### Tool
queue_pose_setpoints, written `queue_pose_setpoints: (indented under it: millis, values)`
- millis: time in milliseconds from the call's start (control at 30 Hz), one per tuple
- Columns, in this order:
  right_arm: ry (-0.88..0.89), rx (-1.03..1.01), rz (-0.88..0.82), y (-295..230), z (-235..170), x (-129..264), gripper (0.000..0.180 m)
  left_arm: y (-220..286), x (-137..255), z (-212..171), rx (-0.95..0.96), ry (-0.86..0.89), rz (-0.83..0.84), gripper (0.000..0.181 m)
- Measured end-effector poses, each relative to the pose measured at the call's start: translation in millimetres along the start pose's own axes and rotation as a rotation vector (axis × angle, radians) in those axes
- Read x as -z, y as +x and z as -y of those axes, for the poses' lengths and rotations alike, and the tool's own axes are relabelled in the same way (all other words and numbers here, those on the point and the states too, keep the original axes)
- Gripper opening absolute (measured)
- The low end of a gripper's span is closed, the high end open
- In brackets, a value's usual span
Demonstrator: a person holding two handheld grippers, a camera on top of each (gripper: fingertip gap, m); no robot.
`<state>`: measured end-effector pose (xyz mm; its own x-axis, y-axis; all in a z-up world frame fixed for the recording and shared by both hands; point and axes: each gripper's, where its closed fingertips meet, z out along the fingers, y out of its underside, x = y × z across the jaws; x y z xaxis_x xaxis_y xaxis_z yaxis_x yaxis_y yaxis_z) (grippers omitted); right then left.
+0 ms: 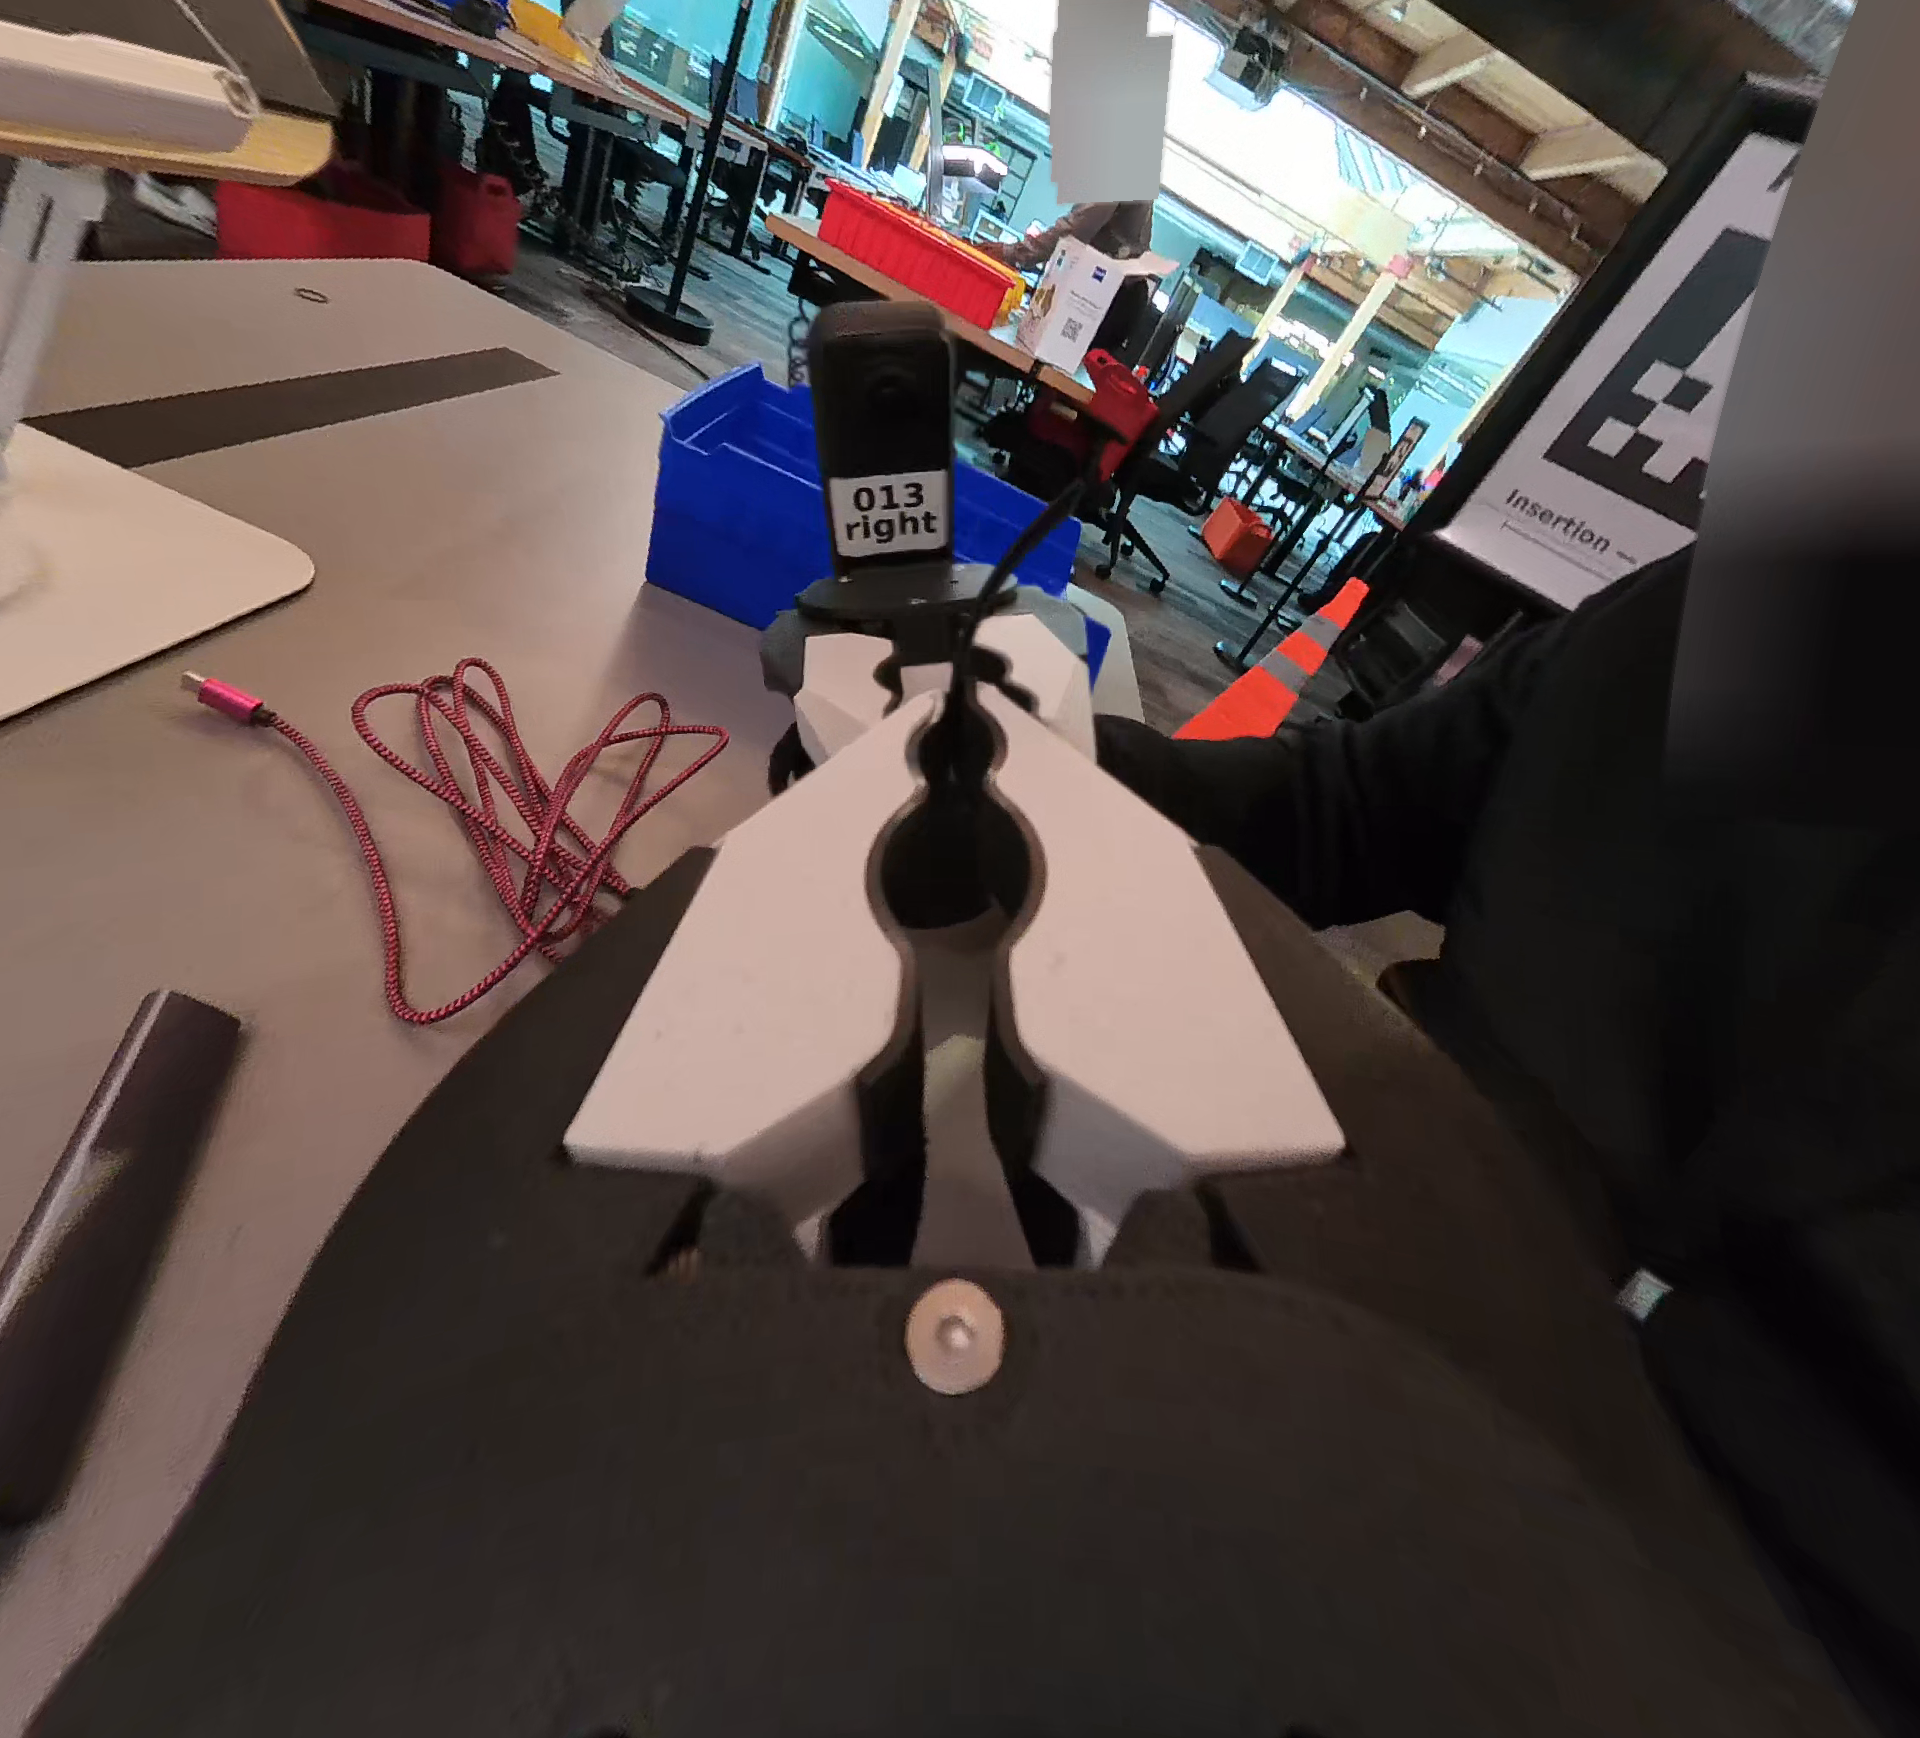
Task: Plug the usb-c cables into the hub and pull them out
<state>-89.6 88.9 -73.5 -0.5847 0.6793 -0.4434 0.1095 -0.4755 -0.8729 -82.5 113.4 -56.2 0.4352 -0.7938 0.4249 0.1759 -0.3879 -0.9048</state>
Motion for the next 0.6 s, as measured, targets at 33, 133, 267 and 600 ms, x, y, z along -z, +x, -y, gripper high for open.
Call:
queue_pose_setpoints:
  millis: [33, 133, 267, 600]
  values:
    - [-0.003, -0.020, 0.014, -0.4, -1.5, -0.3, 0.027, 0.6, -2.6, -1.8, -0.011, -0.010, 0.003, 0.000]
    - [-0.051, -0.003, 0.029, -4.3, -10.5, -3.2, 0.000, 2.5, -5.0, -2.5, -0.023, -0.013, 0.000, 0.000]
    - [-0.131, 0.210, -0.142, 2.7, -10.9, -1.5, 0.000, -11.2, 1.2, -0.1, 0.003, 0.000, 0.109, 0.000]
    - [-0.368, 0.825, -0.543, 6.6, -2.4, 5.5, 0.000, -51.4, 41.0, 23.7, 0.112, 0.122, 0.346, 0.000]
